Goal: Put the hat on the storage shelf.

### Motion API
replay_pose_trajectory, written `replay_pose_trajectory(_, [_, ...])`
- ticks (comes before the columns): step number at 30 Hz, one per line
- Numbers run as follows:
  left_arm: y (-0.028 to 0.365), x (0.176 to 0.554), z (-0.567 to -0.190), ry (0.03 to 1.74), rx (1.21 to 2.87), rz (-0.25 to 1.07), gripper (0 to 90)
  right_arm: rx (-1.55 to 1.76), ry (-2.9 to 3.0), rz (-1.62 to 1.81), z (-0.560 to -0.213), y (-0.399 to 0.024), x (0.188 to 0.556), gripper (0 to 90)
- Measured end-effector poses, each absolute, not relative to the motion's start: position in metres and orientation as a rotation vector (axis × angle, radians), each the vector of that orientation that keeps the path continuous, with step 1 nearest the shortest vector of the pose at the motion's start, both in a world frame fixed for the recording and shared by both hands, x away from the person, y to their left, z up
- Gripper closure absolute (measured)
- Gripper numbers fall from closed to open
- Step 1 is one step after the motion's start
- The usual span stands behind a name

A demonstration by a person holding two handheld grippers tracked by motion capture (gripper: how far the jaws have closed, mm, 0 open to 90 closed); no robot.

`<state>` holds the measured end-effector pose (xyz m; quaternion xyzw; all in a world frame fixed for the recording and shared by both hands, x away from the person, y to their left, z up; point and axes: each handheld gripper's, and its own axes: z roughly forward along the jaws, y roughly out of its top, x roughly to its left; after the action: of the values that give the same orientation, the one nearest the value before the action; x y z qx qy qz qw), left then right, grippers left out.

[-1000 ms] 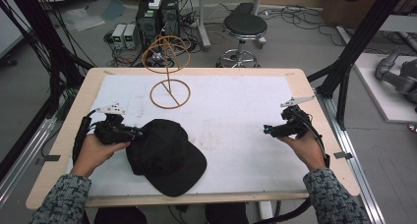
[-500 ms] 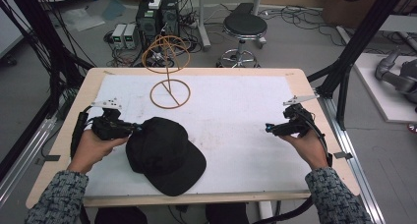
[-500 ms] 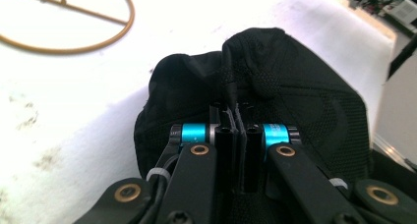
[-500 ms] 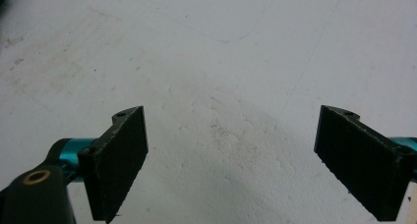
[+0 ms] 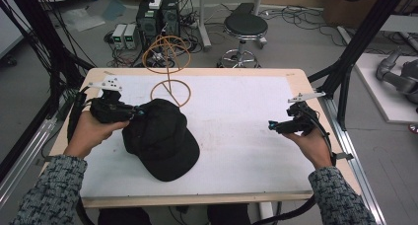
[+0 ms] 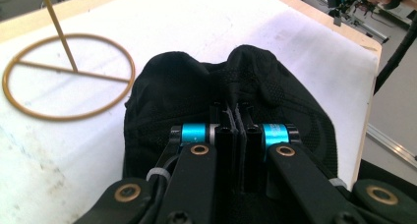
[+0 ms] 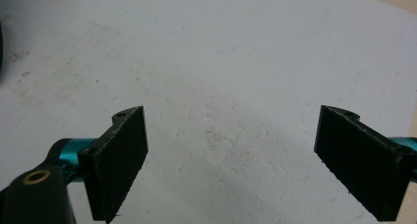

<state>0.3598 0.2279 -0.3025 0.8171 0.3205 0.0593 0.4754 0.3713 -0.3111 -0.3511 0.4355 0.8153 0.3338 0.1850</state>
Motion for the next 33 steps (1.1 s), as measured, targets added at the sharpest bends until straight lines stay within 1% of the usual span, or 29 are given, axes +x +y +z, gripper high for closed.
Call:
replay_pose_trajectory(9, [0.213,0.375,-0.275,0.714,2.029,0.157,88.3,1.249,2.28,0.963,-0.347,-0.316,0.371,12.6])
replay_pose_trajectory(17, [0.201,0.389,-0.244,0.657,2.044,0.17,88.3,1.27,2.235,0.988,-0.335,-0.327,0.369,12.6])
replay_pose_trajectory(25, [0.187,0.395,-0.221,0.585,2.037,0.148,88.3,1.296,2.205,1.002,-0.33,-0.336,0.366,12.6])
replay_pose_trajectory(33, [0.172,0.402,-0.201,0.529,2.045,0.155,88.2,1.318,2.185,1.003,-0.33,-0.348,0.36,12.6])
